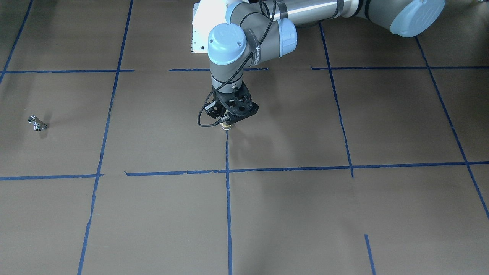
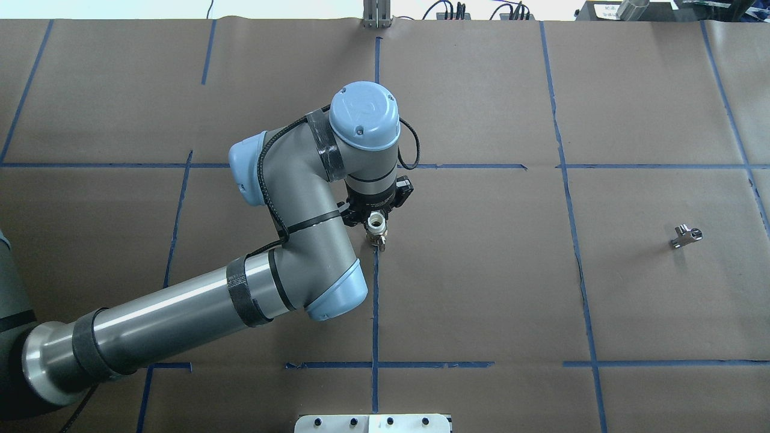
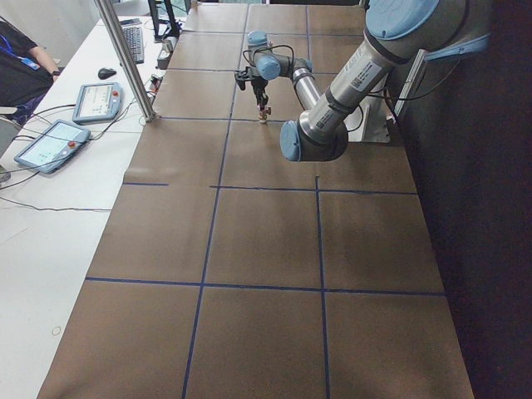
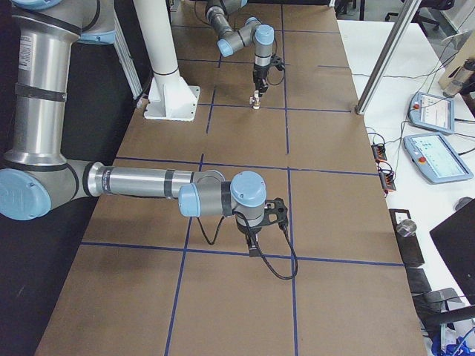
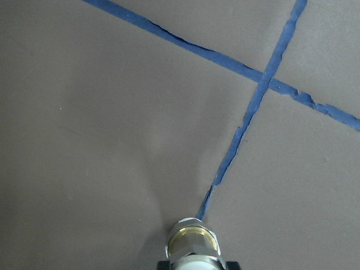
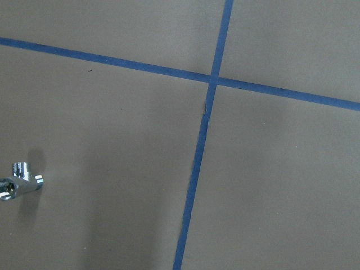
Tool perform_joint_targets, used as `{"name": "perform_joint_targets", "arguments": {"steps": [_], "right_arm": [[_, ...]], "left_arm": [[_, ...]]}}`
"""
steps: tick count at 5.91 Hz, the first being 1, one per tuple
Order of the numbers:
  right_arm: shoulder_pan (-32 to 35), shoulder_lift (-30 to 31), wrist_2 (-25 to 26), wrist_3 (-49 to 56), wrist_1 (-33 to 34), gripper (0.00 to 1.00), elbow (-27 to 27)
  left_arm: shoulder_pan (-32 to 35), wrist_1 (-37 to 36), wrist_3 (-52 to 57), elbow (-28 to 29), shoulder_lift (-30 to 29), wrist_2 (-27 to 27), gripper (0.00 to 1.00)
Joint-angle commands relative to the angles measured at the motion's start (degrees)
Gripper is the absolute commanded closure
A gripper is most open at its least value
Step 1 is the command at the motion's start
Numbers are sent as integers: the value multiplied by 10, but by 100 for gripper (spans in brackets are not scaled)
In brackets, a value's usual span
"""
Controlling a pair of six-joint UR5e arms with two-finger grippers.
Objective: Assemble PPR valve and pipe with both arms
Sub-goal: 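Carry the pipe fitting with the left gripper to the table center, then lower the pipe fitting upright onto the table and open the left gripper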
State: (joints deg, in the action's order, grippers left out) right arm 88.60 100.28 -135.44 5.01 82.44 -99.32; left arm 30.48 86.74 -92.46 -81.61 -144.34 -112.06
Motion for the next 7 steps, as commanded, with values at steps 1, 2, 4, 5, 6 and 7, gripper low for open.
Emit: {"name": "perform_joint_targets", "arguments": {"steps": [1, 2, 4, 5, 6, 7], "right_arm": [[0, 0, 0, 0, 1, 0, 0], [0, 0, 0, -1, 0, 0, 0], [0, 0, -1, -1, 0, 0, 0], [0, 0, -1, -1, 0, 0, 0], [0, 0, -1, -1, 0, 0, 0], [0, 0, -1, -1, 0, 0, 0]], "left_arm": [[-3, 2, 0, 1, 2, 0, 77], [-3, 2, 4, 1, 5, 0, 59], [-3, 1, 17, -5, 5, 4, 17], [-2, 1, 18, -15, 5, 8, 0], [3, -10, 49, -42, 7, 4, 0], [17, -30, 69, -86, 30, -2, 0]]}}
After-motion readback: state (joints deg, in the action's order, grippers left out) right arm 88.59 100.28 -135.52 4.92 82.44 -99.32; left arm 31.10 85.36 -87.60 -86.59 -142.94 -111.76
